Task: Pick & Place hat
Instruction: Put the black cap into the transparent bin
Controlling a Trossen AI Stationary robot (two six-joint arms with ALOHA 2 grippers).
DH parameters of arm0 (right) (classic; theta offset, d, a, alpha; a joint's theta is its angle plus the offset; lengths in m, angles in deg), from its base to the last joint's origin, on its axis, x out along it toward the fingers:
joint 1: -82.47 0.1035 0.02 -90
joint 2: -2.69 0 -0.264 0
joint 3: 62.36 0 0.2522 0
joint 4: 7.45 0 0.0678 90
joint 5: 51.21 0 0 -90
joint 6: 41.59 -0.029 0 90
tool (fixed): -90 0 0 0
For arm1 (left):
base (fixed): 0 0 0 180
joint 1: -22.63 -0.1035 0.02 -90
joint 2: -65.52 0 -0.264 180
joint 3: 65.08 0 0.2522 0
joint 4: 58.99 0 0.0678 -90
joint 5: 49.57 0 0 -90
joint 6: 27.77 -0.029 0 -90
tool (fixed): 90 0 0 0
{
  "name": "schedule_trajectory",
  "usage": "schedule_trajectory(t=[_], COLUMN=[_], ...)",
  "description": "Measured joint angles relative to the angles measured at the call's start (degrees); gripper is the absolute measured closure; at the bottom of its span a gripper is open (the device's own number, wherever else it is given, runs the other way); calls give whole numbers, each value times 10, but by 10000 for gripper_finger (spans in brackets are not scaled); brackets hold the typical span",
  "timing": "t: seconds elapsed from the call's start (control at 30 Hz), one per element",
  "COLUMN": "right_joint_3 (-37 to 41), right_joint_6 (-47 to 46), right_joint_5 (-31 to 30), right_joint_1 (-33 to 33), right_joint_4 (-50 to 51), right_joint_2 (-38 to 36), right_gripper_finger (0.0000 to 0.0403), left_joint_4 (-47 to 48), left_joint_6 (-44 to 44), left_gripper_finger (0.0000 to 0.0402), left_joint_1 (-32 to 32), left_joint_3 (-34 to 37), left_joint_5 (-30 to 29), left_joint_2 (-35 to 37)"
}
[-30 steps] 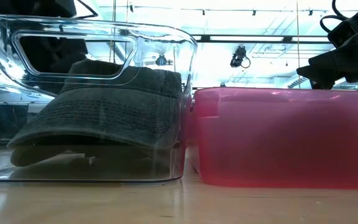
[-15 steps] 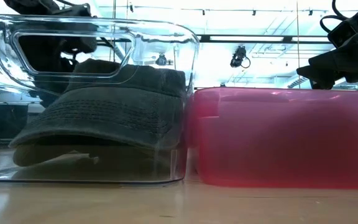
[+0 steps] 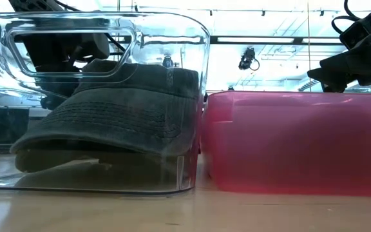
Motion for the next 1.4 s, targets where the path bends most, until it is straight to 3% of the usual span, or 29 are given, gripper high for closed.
schedule_trajectory(t=[0.07,0.37,0.67,0.87,0.97,1.13,1.4], right_joint_3=[0,0,0,0,0,0,0], right_joint_6=[0,0,0,0,0,0,0], right_joint_5=[0,0,0,0,0,0,0], right_joint_1=[0,0,0,0,0,0,0], right_joint_4=[0,0,0,0,0,0,0], right_joint_2=[0,0,0,0,0,0,0], right_gripper_finger=[243,243,243,243,243,243,243], left_joint_4=[0,122,224,246,221,90,-69], left_joint_6=[-7,4,12,-7,-66,-209,-377], left_gripper_finger=[383,396,398,398,399,399,399], left_joint_1=[0,18,124,202,237,283,322], left_joint_3=[0,-58,-182,-241,-255,-256,-256], left_joint_5=[1,-14,-105,-175,-193,-201,-174], left_joint_2=[3,39,38,38,38,38,20])
